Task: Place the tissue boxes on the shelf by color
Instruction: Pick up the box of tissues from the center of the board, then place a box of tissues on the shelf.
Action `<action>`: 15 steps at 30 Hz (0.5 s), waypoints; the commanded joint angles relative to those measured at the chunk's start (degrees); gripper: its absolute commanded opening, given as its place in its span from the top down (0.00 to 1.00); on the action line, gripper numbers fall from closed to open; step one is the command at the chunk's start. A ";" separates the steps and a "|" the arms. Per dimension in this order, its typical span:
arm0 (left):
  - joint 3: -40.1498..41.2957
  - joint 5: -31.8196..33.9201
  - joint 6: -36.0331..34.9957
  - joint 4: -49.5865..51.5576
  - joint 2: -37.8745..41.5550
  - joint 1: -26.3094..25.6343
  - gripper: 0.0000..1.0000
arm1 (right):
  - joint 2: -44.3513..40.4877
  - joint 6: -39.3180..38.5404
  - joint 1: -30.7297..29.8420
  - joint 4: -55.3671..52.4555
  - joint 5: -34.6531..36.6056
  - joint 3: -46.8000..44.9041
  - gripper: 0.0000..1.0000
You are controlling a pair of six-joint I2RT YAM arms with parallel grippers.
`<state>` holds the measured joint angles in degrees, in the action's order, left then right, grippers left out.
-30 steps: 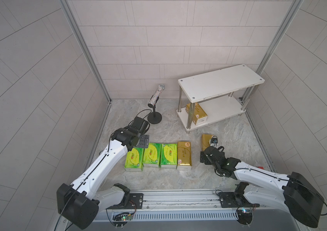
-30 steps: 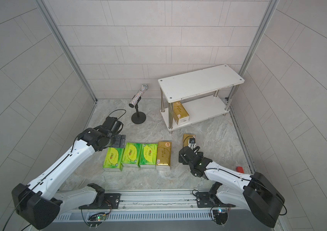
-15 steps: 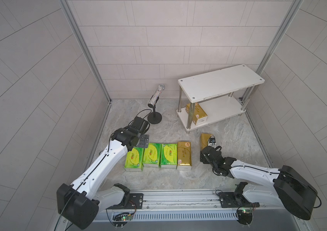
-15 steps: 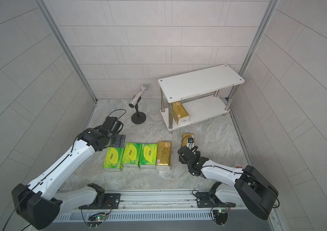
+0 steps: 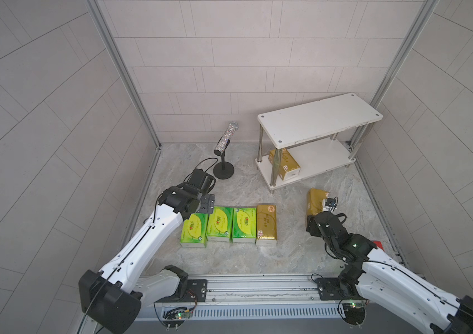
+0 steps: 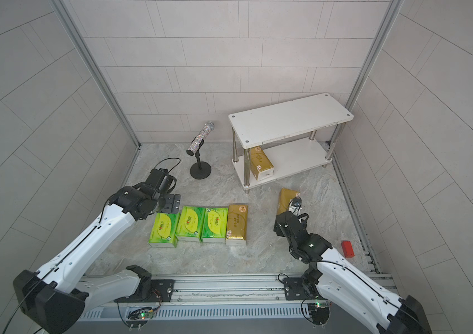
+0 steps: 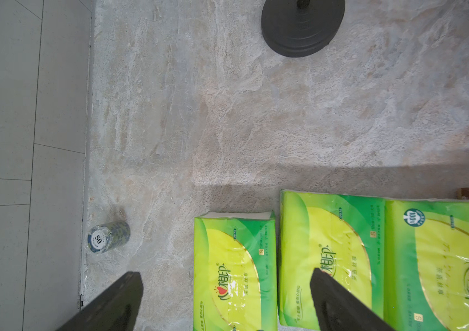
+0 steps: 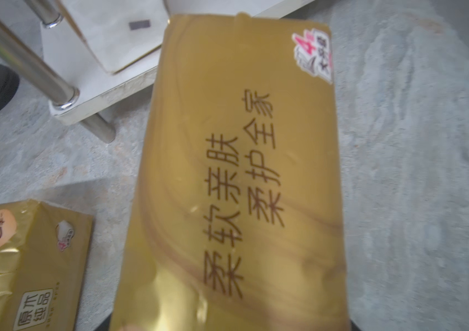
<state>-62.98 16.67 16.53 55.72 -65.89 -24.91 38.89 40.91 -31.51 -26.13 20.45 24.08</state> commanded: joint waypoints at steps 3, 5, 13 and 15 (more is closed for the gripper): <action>0.35 -0.85 0.61 -0.18 -0.02 -0.23 0.00 | 0.18 -8.92 13.61 -6.81 -8.82 6.94 0.26; 0.21 -0.94 0.62 -0.16 -0.33 -0.24 0.00 | 3.77 -13.60 19.09 -5.95 -13.75 10.10 0.26; 0.36 0.38 0.92 -3.21 -2.75 -0.27 0.00 | 30.47 -27.65 31.97 -1.33 -29.16 30.05 0.26; 0.27 1.17 1.62 -4.55 -3.82 -0.29 0.00 | 36.70 -30.15 32.63 -1.36 -31.06 34.77 0.26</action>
<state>-62.96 16.10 17.12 53.45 -68.42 -24.91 70.70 18.09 0.21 -29.76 -4.34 53.19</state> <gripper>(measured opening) 0.999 0.740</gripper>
